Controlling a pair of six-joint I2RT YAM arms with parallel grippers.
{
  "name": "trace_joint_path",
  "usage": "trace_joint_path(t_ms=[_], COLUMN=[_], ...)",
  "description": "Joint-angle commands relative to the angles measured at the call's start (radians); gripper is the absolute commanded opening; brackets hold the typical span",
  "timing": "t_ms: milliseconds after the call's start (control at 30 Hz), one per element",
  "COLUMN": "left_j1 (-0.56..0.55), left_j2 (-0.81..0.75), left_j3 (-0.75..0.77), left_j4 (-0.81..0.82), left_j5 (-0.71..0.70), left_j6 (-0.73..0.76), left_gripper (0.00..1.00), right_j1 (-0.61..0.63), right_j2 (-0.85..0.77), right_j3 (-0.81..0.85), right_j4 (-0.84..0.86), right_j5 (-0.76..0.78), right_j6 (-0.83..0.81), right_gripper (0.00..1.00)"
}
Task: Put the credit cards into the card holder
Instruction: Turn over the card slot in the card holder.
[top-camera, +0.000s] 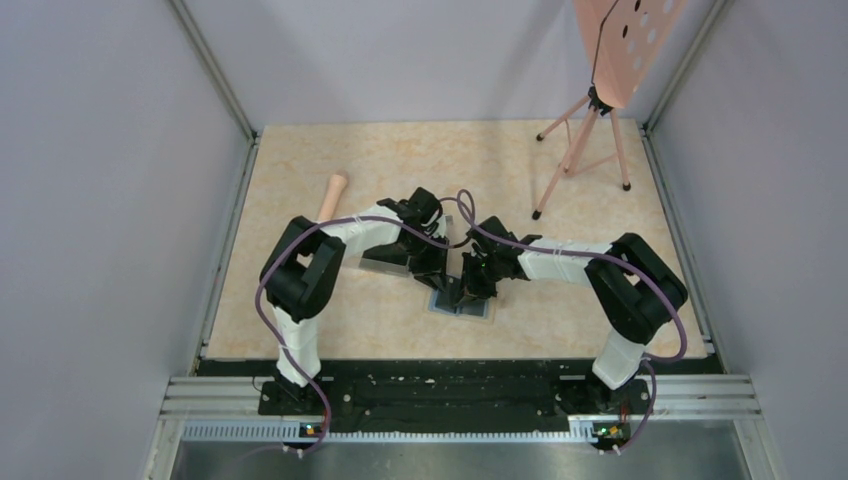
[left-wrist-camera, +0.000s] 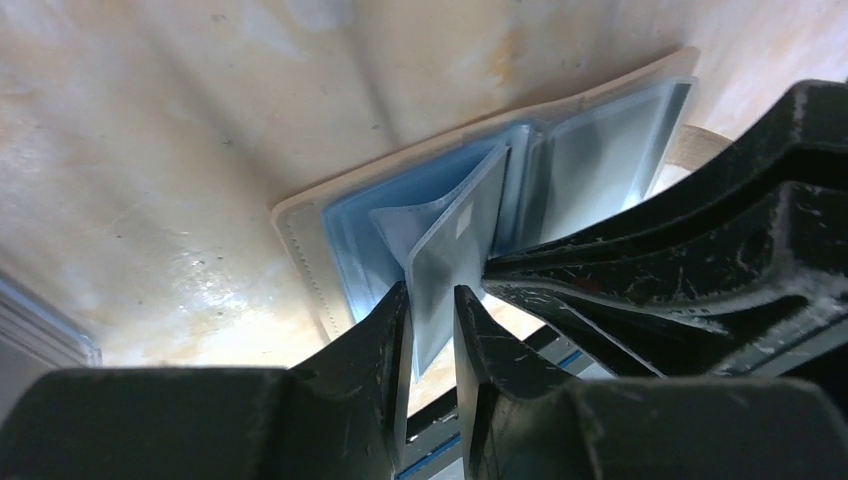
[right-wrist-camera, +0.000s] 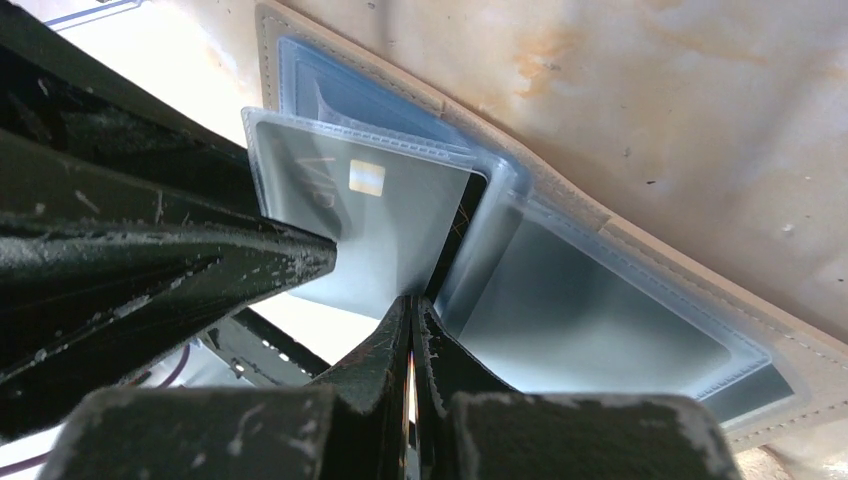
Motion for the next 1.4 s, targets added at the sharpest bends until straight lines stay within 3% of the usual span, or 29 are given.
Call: trace_joint_path(t_ms=[0, 67, 167, 233, 500, 600, 767, 833, 1367], left_j1=[-0.010, -0.009, -0.009, -0.009, -0.009, -0.009, -0.012, -0.014, -0.048], left_j2=[-0.069, -0.070, -0.063, -0.060, -0.068, -0.066, -0.051, -0.041, 0.096], left_j3=[-0.023, -0.024, -0.006, 0.012, 0.074, 0.077, 0.082, 0.081, 0.113], left_j4=[0.073, 0.066, 0.021, -0.024, -0.137, -0.115, -0.060, -0.043, 0.047], left_j5=[0.121, 0.117, 0.061, 0.006, -0.082, -0.017, 0.142, 0.185, 0.344], left_j6=[-0.004, -0.004, 0.008, 0.017, 0.013, -0.007, -0.028, -0.030, -0.047], left_gripper=[0.26, 0.24, 0.06, 0.00, 0.00, 0.05, 0.31, 0.36, 0.42], right_j1=[0.014, 0.014, 0.013, 0.014, 0.000, -0.027, -0.087, -0.116, -0.190], right_j2=[-0.013, -0.024, -0.047, -0.074, -0.235, -0.284, -0.360, -0.390, -0.431], right_j3=[-0.023, -0.026, -0.025, -0.025, -0.042, -0.068, -0.105, -0.120, -0.132], right_j4=[0.062, 0.076, 0.081, 0.078, 0.034, 0.029, 0.011, 0.004, -0.031], right_j5=[0.009, 0.008, 0.016, 0.028, 0.117, 0.126, 0.136, 0.133, 0.109], right_j6=[0.022, 0.029, 0.036, 0.039, 0.064, 0.081, 0.090, 0.092, 0.066], right_gripper=[0.00, 0.00, 0.00, 0.00, 0.00, 0.00, 0.00, 0.00, 0.00])
